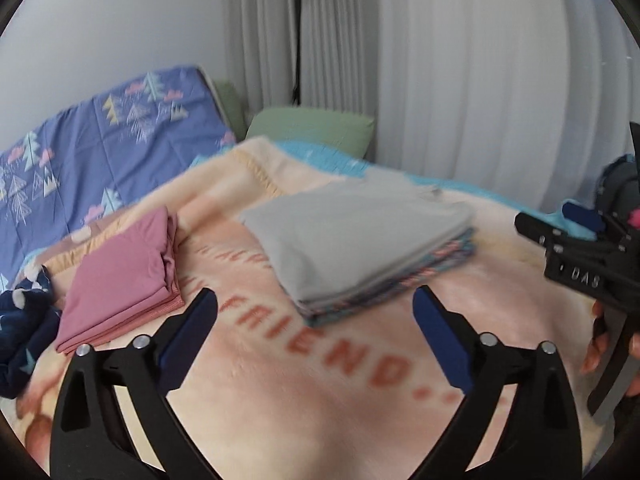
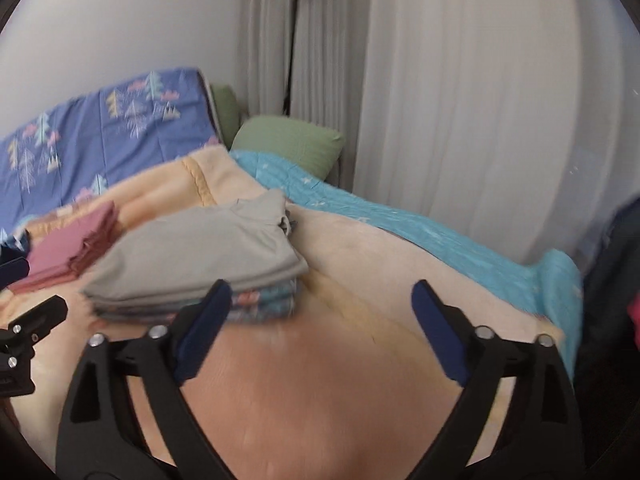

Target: Fold small clothes

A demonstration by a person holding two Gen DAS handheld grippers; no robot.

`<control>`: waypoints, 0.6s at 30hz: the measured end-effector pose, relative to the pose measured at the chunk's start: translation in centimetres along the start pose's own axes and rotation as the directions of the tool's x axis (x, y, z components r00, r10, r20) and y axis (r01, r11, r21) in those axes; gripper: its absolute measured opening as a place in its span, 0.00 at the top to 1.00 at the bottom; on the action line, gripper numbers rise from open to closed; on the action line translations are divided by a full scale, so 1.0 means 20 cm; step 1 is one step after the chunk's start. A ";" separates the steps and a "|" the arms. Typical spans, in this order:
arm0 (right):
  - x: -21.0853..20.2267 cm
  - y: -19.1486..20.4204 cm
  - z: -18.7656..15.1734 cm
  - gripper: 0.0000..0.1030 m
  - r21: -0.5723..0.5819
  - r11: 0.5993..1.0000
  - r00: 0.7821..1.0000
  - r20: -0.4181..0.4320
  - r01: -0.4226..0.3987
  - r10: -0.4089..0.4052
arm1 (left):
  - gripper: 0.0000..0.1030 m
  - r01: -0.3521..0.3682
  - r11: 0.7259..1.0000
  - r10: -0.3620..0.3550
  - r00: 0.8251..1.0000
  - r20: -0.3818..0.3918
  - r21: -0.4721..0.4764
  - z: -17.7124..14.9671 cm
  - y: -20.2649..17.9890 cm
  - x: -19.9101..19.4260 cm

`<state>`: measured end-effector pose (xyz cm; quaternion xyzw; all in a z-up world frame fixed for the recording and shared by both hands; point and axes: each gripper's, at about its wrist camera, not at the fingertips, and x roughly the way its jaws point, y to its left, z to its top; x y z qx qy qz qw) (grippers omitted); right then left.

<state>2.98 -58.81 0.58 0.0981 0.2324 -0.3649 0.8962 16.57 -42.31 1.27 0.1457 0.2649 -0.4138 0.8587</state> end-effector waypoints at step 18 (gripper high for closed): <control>-0.83 0.07 -0.20 0.02 -0.045 0.999 0.997 0.067 -0.030 0.033 | 0.01 -0.156 0.986 0.162 0.980 0.120 -0.057 -0.22 -0.15 -0.83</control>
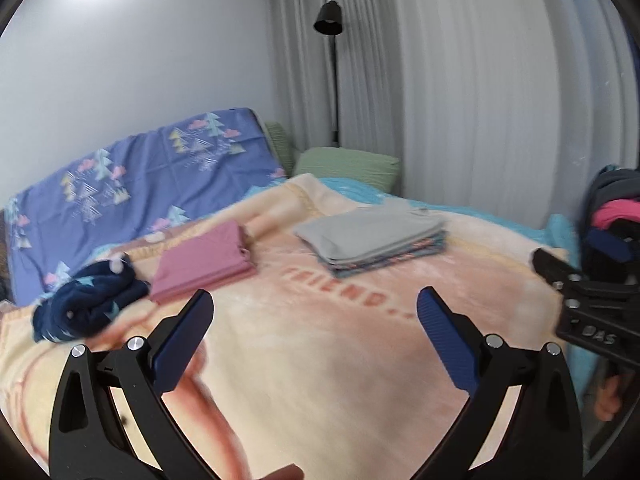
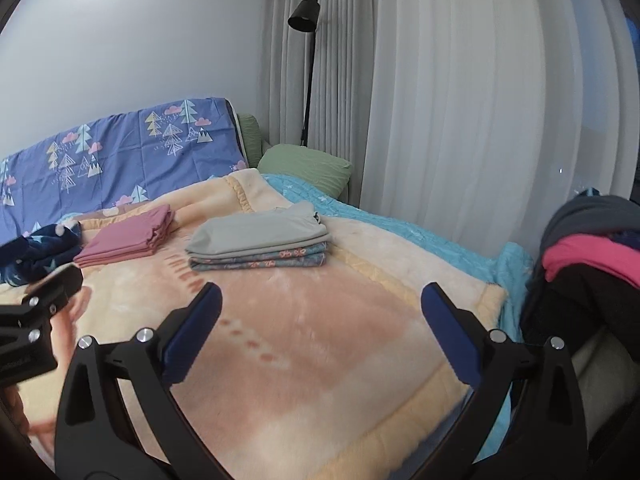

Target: Fold small clothes

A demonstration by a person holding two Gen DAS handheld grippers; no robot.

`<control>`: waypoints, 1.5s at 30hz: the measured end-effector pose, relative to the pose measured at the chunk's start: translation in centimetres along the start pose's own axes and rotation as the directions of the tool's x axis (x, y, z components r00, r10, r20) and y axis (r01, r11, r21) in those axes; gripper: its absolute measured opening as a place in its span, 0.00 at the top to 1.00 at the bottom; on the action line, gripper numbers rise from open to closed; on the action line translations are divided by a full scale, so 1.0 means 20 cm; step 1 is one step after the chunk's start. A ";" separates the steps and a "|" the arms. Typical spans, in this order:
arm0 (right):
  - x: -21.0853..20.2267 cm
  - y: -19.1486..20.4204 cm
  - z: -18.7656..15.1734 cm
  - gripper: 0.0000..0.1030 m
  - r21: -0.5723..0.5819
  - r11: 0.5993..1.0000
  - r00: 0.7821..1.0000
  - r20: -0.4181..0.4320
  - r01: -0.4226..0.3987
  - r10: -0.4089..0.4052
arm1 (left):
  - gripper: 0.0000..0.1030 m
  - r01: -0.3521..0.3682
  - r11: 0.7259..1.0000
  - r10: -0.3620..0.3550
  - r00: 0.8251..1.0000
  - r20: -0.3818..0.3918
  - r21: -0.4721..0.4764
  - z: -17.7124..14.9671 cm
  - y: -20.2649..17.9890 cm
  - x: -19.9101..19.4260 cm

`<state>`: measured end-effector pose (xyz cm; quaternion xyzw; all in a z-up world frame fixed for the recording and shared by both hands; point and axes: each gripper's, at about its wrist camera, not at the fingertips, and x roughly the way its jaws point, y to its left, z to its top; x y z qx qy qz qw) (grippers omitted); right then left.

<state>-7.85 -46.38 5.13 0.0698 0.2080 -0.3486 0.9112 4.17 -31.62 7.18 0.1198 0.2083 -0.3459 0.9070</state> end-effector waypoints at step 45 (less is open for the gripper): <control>-0.10 0.03 -0.14 0.02 0.016 0.999 0.993 -0.114 -0.031 0.032 | 0.01 0.024 0.999 -0.027 0.993 -0.112 -0.029 -0.19 -0.07 -0.18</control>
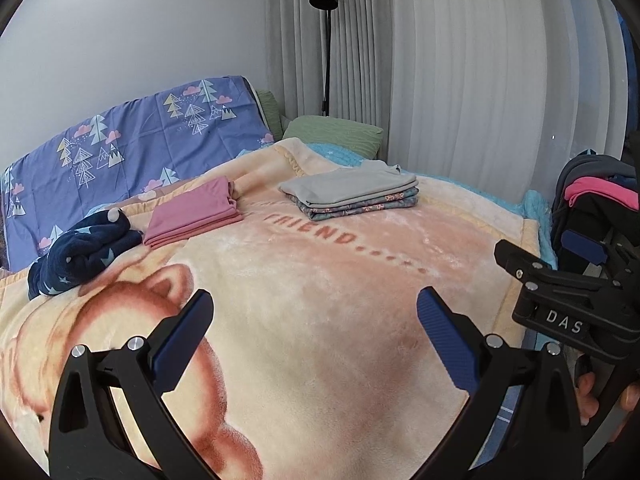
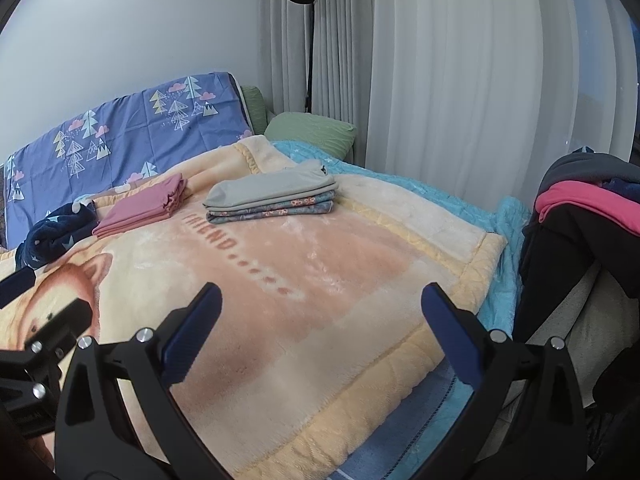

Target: Fold small clothes

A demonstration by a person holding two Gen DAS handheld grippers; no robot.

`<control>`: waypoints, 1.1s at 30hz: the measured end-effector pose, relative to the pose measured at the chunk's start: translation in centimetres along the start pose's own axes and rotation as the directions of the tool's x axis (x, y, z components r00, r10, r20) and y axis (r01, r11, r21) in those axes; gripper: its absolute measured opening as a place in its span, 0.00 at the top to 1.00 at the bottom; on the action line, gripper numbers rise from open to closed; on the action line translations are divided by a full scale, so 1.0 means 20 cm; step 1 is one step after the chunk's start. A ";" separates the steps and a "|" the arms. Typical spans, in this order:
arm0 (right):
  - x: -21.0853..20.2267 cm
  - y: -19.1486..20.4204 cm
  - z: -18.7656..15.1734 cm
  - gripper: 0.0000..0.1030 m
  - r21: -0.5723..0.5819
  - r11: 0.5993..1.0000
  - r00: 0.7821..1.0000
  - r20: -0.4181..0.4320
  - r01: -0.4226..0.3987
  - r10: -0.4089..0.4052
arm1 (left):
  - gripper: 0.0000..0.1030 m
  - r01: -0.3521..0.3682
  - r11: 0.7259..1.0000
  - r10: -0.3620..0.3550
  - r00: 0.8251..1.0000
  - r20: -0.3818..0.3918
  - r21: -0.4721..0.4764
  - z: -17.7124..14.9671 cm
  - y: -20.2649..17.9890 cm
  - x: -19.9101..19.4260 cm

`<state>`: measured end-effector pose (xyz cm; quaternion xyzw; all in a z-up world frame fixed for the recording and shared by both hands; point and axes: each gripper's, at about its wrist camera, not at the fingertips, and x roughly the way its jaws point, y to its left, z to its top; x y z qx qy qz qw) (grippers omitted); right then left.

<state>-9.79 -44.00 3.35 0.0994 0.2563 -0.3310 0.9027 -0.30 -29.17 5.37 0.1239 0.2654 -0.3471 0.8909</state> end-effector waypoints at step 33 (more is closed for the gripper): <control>0.02 0.01 0.04 0.02 0.009 1.000 1.000 -0.001 0.005 -0.005 | 0.01 0.001 1.000 -0.001 0.998 -0.057 -0.002 -0.05 0.01 0.09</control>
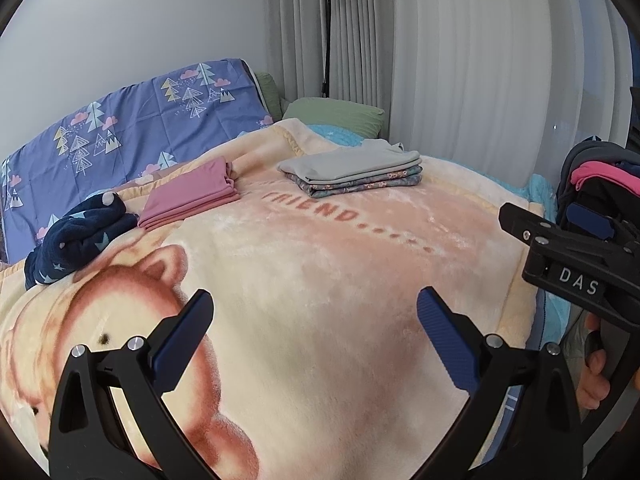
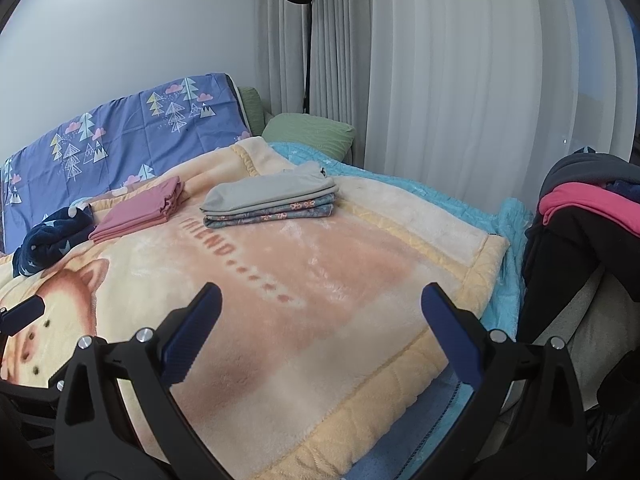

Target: Fold small clothes

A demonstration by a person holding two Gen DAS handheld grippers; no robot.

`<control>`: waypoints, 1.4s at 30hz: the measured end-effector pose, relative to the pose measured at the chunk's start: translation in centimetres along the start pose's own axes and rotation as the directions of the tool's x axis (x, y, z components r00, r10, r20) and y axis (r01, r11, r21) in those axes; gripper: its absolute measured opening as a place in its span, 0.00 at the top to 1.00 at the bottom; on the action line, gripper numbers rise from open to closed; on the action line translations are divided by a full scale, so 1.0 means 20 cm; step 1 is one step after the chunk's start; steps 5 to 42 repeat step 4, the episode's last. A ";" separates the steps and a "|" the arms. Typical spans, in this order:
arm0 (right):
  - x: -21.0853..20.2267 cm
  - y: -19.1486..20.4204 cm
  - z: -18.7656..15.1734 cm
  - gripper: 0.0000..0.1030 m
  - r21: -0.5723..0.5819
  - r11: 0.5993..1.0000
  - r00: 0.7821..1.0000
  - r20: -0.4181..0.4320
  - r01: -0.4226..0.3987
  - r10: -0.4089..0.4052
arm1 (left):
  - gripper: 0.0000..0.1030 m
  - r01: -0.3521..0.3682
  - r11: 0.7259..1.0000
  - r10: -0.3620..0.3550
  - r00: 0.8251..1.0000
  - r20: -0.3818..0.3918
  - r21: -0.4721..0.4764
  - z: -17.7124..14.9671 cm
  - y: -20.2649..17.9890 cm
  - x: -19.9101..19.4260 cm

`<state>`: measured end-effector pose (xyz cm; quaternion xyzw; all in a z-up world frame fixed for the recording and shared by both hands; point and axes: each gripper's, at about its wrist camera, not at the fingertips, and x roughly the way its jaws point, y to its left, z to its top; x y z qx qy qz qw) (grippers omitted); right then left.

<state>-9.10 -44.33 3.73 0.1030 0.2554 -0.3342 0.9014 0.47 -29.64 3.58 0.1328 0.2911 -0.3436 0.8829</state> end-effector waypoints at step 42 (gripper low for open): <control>0.00 0.00 0.00 0.02 0.000 1.000 1.000 0.000 0.001 -0.001 | 0.01 0.001 1.000 -0.001 1.000 -0.005 -0.002 -0.01 0.00 0.01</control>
